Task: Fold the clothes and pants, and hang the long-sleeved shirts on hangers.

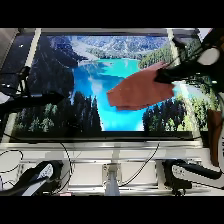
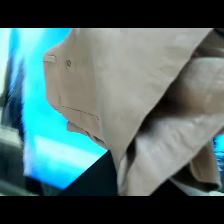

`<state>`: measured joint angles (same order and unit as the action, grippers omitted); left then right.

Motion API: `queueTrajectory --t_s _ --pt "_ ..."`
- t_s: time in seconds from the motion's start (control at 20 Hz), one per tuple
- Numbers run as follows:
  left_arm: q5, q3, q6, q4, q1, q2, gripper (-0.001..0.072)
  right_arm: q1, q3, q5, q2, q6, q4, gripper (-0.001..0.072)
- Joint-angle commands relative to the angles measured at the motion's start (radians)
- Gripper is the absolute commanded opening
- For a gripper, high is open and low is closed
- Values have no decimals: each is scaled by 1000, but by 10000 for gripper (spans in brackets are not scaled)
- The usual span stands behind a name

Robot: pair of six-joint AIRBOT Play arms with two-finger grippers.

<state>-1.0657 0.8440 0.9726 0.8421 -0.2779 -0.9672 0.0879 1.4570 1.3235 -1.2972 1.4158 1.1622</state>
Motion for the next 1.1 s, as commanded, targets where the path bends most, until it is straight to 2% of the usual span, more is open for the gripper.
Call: queueTrajectory --t_s 0.0,0.25,0.3,0.45,0.6,0.8,0.95,1.05 --pt "78 18 -47 2 -45 85 700 233 8 6 115 90 102 10" --pt "170 17 -47 2 -145 189 699 595 8 25 220 103 189 10" --pt "200 17 -47 7 -169 209 699 674 8 27 232 132 217 10" --pt "290 17 -46 59 -238 261 698 905 7 23 251 155 256 10" --pt "323 17 -46 58 -290 286 698 1103 -14 61 248 155 263 10" --pt "322 15 -46 59 -293 285 698 1273 -146 156 249 183 411 10" --pt "322 15 -46 58 -293 285 698 1341 -314 145 249 200 422 10" --pt "322 15 -46 58 -293 285 698 1348 -406 85 249 200 443 10"
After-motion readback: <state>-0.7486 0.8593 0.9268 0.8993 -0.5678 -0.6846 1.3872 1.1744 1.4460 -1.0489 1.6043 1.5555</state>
